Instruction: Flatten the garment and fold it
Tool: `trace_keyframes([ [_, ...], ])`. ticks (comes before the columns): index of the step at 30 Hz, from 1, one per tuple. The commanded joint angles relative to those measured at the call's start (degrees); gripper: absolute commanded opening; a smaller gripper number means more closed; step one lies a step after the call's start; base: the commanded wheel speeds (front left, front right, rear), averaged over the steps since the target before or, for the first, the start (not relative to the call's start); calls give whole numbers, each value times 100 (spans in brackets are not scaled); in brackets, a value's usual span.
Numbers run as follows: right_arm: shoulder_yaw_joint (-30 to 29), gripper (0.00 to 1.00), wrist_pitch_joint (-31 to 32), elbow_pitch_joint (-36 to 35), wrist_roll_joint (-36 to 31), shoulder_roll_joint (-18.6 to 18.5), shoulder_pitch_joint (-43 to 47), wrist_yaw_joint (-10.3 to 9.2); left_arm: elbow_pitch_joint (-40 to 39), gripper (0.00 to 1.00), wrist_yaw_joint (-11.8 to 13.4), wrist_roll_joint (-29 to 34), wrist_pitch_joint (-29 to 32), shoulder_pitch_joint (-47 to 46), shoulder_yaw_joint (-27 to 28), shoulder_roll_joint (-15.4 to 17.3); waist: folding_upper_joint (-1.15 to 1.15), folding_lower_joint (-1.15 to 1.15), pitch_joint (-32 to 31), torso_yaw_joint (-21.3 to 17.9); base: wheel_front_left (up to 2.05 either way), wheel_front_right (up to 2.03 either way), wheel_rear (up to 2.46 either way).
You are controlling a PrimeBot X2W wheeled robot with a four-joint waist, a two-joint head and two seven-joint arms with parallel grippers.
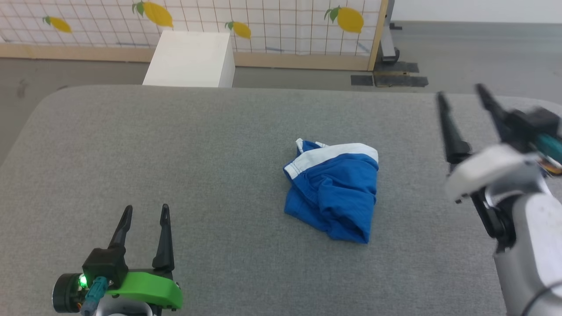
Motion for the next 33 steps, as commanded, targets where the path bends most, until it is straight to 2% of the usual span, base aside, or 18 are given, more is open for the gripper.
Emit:
trace_keyframes([
  [1, 239, 100, 409, 164, 186, -143, -227, -9, -3, 100, -2, -63, -22, -67, -16, -21, 0, 0, 85, 49, 0, 0, 0],
  [5, 1303, 100, 2034, 622, 1246, -685, -894, -9, -16, 100, 17, -82, -22, -127, -57, -23, 0, 0, 239, 112, 0, 0, 0],
  [8, 2177, 100, 3323, 868, 2311, -1191, -1289, -9, -8, 100, 16, -109, -22, -209, -99, -25, 0, 0, 375, 203, 0, 0, 0],
  [11, 2717, 100, 4235, 1025, 3139, -1600, -1592, -9, 13, 100, 17, -156, -22, -308, -151, -25, 0, 0, 505, 304, 0, 0, 0],
  [14, 2928, 100, 4854, 1346, 3761, -1797, -1827, -9, 28, 100, 22, -218, -22, -420, -227, -26, 0, 0, 663, 433, 0, 0, 0],
  [19, 2929, 100, 5273, 1908, 4256, -1711, -2091, -9, -8, 100, 52, -299, -22, -584, -360, -26, 0, 0, 956, 647, 0, 0, 0],
  [26, 3083, 100, 5020, 2657, 4219, -1397, -2170, -9, 25, 100, 98, -456, -22, -903, -564, -26, 0, 0, 1453, 956, 0, 0, 0],
  [32, 3491, 100, 4816, 2806, 4248, -1361, -2006, -9, 53, 100, 150, -510, -22, -996, -596, -27, 0, 0, 1596, 1009, 0, 0, 0],
  [33, 3539, 83, 4765, 2777, 4283, -1372, -2000, -9, 56, 100, 154, -511, -22, -997, -591, -27, 0, 0, 1598, 1003, 0, 0, 0],
])
